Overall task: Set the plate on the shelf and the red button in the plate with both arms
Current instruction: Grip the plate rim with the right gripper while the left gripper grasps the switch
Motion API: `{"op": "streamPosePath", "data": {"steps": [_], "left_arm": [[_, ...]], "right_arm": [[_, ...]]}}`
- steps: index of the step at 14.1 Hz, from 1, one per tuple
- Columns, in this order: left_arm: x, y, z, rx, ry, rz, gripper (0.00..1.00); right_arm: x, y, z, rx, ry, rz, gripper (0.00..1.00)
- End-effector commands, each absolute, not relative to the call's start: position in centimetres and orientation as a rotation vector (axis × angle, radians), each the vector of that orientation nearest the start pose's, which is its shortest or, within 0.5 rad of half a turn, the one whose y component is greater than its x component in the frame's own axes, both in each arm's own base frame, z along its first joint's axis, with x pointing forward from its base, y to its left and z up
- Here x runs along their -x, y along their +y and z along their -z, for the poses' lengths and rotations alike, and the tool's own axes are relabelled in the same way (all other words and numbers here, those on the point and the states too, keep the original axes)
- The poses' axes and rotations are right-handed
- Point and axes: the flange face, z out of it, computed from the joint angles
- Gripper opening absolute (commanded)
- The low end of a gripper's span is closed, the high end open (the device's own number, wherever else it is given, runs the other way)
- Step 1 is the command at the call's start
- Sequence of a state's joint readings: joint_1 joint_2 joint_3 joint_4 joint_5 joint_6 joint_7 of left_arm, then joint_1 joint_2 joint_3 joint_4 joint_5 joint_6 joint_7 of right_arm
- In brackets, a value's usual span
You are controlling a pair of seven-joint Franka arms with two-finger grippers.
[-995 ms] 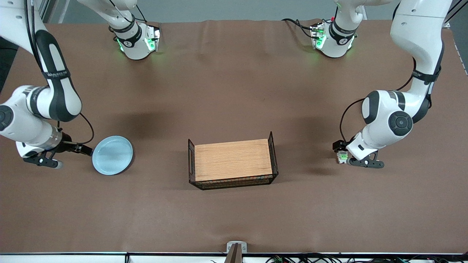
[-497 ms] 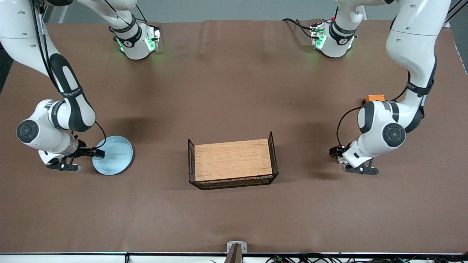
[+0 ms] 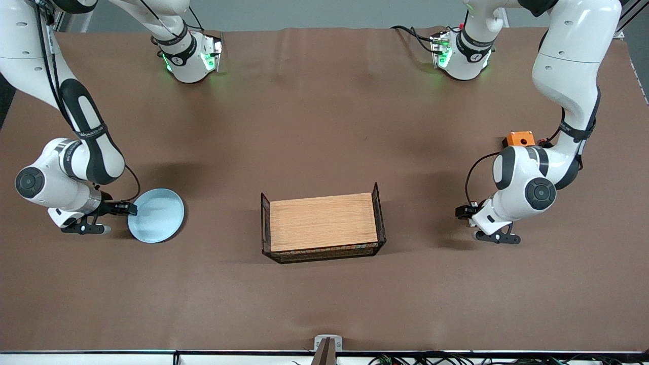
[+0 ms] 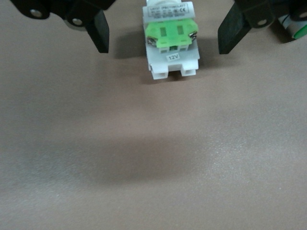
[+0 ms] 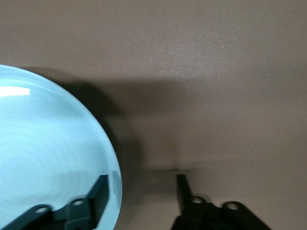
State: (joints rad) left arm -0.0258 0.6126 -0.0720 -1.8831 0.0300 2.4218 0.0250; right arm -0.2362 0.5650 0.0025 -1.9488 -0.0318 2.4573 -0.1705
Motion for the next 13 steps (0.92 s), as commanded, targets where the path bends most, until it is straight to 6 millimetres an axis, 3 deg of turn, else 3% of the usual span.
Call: {"op": "streamPosePath", "data": {"steps": [1,5,8,9,12,13], "left_arm": [[-62.5,-5.6,-17.5,3.137,0.224,-0.103,0.98],[-62.1,-4.8,-17.5,3.136,0.194,-0.130,0.68],[-61.8,-4.8,-18.5,3.132,0.192,-0.159,0.14],[-62.0,-4.8,-19.4,3.132,0.173,-0.147,0.00],[-63.1,-6.1,-24.3,3.132,0.018,-0.092,0.00],[-63.5,-6.9,-27.0,3.129,-0.091,-0.092,0.00]], "right_arm": [[-59.9,-13.3,-17.2,3.098,0.088,-0.099,0.54],[-59.9,-12.3,-16.3,3.025,0.192,-0.101,0.31],[-60.0,-12.3,-16.5,3.011,0.219,-0.097,0.10],[-60.2,-12.3,-16.6,3.012,0.215,-0.093,0.05],[-61.1,-11.4,-17.3,3.017,0.179,-0.073,0.01],[-61.1,-11.1,-17.4,3.015,0.171,-0.082,0.00]]}}
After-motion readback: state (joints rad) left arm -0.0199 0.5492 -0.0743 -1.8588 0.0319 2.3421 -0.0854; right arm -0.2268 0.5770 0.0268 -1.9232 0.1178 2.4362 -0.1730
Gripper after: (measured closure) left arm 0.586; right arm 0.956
